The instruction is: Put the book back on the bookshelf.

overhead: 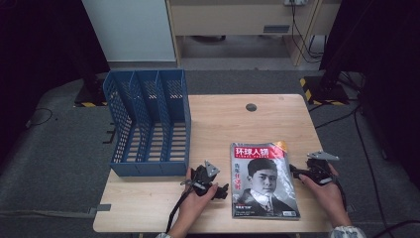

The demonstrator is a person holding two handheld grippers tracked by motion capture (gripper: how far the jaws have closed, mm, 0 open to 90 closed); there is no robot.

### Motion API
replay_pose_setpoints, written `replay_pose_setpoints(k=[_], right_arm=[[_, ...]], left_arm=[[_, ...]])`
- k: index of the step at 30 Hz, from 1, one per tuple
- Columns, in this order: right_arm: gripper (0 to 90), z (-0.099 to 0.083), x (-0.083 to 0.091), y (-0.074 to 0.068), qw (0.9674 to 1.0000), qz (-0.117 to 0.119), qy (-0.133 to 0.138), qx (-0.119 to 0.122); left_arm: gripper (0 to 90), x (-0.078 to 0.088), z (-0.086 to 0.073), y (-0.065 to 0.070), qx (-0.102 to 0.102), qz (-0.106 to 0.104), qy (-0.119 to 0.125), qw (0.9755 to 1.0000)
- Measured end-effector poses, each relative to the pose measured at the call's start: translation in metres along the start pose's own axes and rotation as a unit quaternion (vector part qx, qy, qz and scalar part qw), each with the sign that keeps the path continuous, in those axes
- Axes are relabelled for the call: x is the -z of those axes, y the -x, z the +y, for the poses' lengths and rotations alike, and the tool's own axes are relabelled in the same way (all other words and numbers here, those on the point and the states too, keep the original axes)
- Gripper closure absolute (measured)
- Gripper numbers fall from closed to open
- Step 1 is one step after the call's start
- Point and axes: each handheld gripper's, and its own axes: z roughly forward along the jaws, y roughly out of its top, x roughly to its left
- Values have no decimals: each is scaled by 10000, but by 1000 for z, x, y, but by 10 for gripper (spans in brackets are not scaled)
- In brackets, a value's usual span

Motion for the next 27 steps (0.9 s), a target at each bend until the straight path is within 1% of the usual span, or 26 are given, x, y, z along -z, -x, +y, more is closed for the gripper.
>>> replay_pose_setpoints(k=[1, 2, 3, 5, 6, 7, 9, 11, 13, 14, 15, 16, 17, 20, 21, 22, 23, 24, 26, 27], right_arm=[[168, 0, 1, 2, 10000, -18, -33, -14], [174, 0, 2, 3, 9999, -56, -50, -93], [180, 0, 5, 5, 9999, -72, -30, -135], [191, 1, 10, 6, 9998, -87, 96, -182], [198, 1, 12, 6, 9997, -52, 144, -190], [202, 2, 14, 5, 9996, 1, 187, -224], [202, 2, 17, 2, 9995, 80, 231, -214], [200, 2, 19, -2, 9994, 172, 252, -180], [195, 3, 21, -8, 9991, 303, 270, -125], [187, 4, 22, -11, 9989, 375, 279, -96], [177, 5, 22, -15, 9986, 439, 299, -59], [166, 5, 22, -19, 9982, 524, 280, -7], [152, 6, 21, -22, 9980, 571, 277, 66], [117, 8, 17, -32, 9963, 810, 236, 162], [105, 9, 16, -34, 9954, 913, 206, 210], [103, 9, 15, -36, 9944, 1010, 199, 248], [108, 10, 14, -37, 9935, 1085, 201, 292], [118, 10, 12, -39, 9928, 1147, 194, 276], [159, 11, 9, -40, 9923, 1195, 148, 302], [159, 11, 9, -40, 9923, 1195, 148, 302]], left_arm=[[0, 0, 0, 0, -9, -15, 10, 10000], [2, 1, -1, 0, 1, -28, 27, 10000], [12, 2, -1, 0, 55, -42, 63, 10000], [34, 5, 0, -2, 241, -205, 167, 9994], [35, 7, 1, -1, 259, -191, 209, 9993], [38, 9, 2, -1, 202, -133, 246, 9994], [42, 12, 3, 2, 53, -87, 328, 9994], [48, 13, 4, 7, 43, -113, 448, 9989], [59, 16, 5, 12, -23, -138, 501, 9986], [64, 16, 5, 15, 11, -213, 528, 9984], [75, 17, 5, 17, 105, -352, 576, 9977], [76, 18, 6, 20, 149, -436, 597, 9972], [76, 18, 6, 22, 130, -478, 617, 9969], [90, 18, 8, 30, -118, -465, 643, 9968], [99, 18, 9, 33, -181, -485, 649, 9966], [103, 18, 9, 33, -181, -485, 649, 9966], [104, 17, 10, 36, -275, -452, 678, 9963], [107, 16, 11, 38, -277, -479, 698, 9960], [112, 15, 13, 38, -149, -581, 690, 9958], [128, 15, 13, 38, -149, -581, 690, 9958]])
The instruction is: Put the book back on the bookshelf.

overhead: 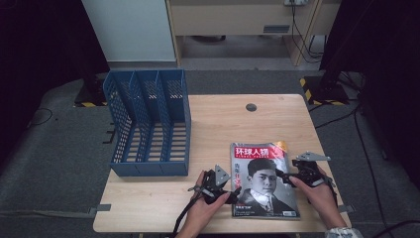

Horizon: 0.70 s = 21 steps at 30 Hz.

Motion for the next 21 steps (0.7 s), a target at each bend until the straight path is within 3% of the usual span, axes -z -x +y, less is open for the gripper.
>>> replay_pose_setpoints(k=[6, 9, 15, 17, 21], right_arm=[[191, -2, -7, 0, 9997, -4, -229, 48], [192, -3, -10, -1, 9995, -8, -310, 66], [254, -3, -8, 1, 9996, -41, -257, 86], [248, -3, -8, 2, 9995, -92, -288, 53], [252, -3, -9, 3, 9995, -99, -314, 30]], left_arm=[[205, -5, 2, 12, -186, -108, 32, 9998], [241, -10, 1, 18, -284, -154, -79, 9994], [326, -15, -3, 17, -279, -303, -152, 9990], [330, -14, -3, 18, -312, -223, -160, 9991], [336, -18, -5, 20, -300, -256, -215, 9990]])
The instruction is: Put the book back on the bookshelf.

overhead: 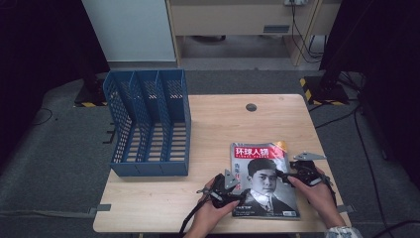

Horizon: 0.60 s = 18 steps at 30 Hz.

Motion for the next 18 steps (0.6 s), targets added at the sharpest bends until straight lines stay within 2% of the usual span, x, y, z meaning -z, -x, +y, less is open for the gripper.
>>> replay_pose_setpoints(k=[5, 7, 8, 11, 18], right_arm=[[288, 1, 1, -2, 10000, 10, 32, 61], [337, 1, 4, -2, 9999, -35, 82, 117], [352, 1, 5, -3, 9999, -50, 97, 131], [408, 2, 9, -5, 9995, -89, 197, 223], [500, 5, 21, -10, 9983, 63, 493, 290]], left_arm=[[336, -1, 0, 0, -37, 28, -41, 10000], [320, -3, -2, -1, 26, 48, -90, 9999], [325, -3, -3, -3, 157, 8, -91, 9998], [324, -3, -3, -1, 118, 45, -106, 9999], [324, -3, -3, -1, 109, 47, -108, 9999]])
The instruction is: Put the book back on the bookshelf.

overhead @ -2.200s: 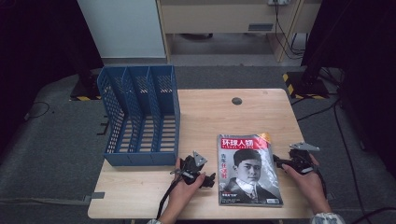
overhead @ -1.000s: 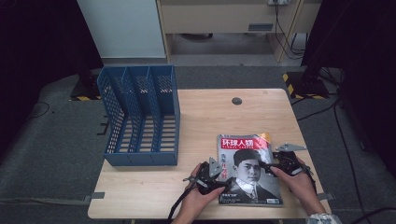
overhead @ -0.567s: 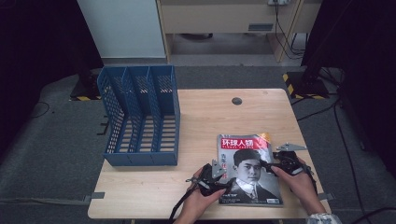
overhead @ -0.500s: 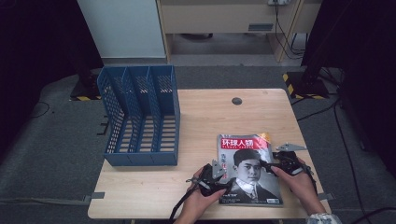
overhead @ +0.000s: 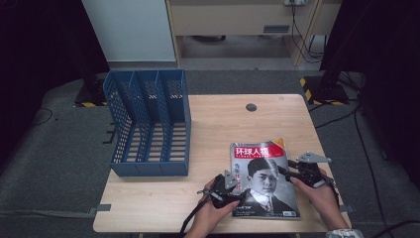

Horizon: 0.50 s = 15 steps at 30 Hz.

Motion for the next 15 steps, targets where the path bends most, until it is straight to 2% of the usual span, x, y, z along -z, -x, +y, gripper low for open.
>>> replay_pose_setpoints(k=[3, 6, 10, 15], right_arm=[[509, 2, 5, -2, 9997, 184, 159, -42], [509, 1, 7, -4, 9987, 380, 234, -262], [508, -7, 3, -2, 9979, 477, -134, -406], [506, -10, 1, -1, 9966, 613, -309, -456]], left_arm=[[324, 0, 0, 0, -3, 0, -1, 10000], [324, 0, 0, 0, -8, 1, -1, 10000], [324, 0, 0, 0, -10, 2, -1, 10000], [324, 0, 0, 0, -12, 2, -2, 10000]])
